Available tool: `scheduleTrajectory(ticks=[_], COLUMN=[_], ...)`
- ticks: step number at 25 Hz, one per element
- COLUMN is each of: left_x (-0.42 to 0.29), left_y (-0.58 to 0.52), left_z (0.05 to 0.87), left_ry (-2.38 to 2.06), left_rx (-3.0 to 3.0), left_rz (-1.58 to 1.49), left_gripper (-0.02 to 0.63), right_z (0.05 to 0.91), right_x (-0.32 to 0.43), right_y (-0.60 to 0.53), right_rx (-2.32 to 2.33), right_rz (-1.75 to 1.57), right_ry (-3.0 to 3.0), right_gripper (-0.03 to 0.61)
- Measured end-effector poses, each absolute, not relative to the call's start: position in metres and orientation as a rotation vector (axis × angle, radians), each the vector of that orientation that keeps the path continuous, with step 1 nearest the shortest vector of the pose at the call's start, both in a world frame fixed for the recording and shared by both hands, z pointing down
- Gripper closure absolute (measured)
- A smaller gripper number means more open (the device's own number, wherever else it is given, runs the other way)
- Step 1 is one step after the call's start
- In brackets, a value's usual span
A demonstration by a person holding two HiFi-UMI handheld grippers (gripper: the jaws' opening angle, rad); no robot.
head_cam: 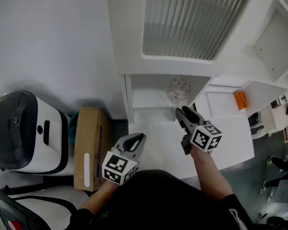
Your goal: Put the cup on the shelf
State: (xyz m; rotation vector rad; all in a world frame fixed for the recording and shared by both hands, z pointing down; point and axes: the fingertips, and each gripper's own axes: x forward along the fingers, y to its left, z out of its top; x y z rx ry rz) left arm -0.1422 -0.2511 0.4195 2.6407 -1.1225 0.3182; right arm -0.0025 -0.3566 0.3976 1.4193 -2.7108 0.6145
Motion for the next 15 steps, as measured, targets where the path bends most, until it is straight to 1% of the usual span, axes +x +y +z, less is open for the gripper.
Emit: scheduleTrajectory(ticks=[1,3,5,15], left_x=[-0.141,-0.138,-0.137,-0.145], left_y=[-0.251,-0.25,-0.25,-0.251], left_z=[0.419,0.419,0.418,0.424], left_ry=[-1.117,-1.108,-1.104,-1.118], left_rx=[2.643,2.65,2.655,2.626], left_rz=[0.317,0.313,0.31,0.304], left_gripper=[0.586,0.586,0.586,0.586], right_z=[0.395,0.392,0.392,0.405], right_x=[-0.007,-0.016,-0.017,-0.009], right_y=[-0.353,-0.351,-0.354,-0.375], right_rx=[1.39,1.345,1.344,1.385], right_rz=[0.588,0.538,0.524,0.588], right_ry=[-2.727,-2.739,-2.729,-2.668], right_gripper=[0.453,0.503,0.523,0.529])
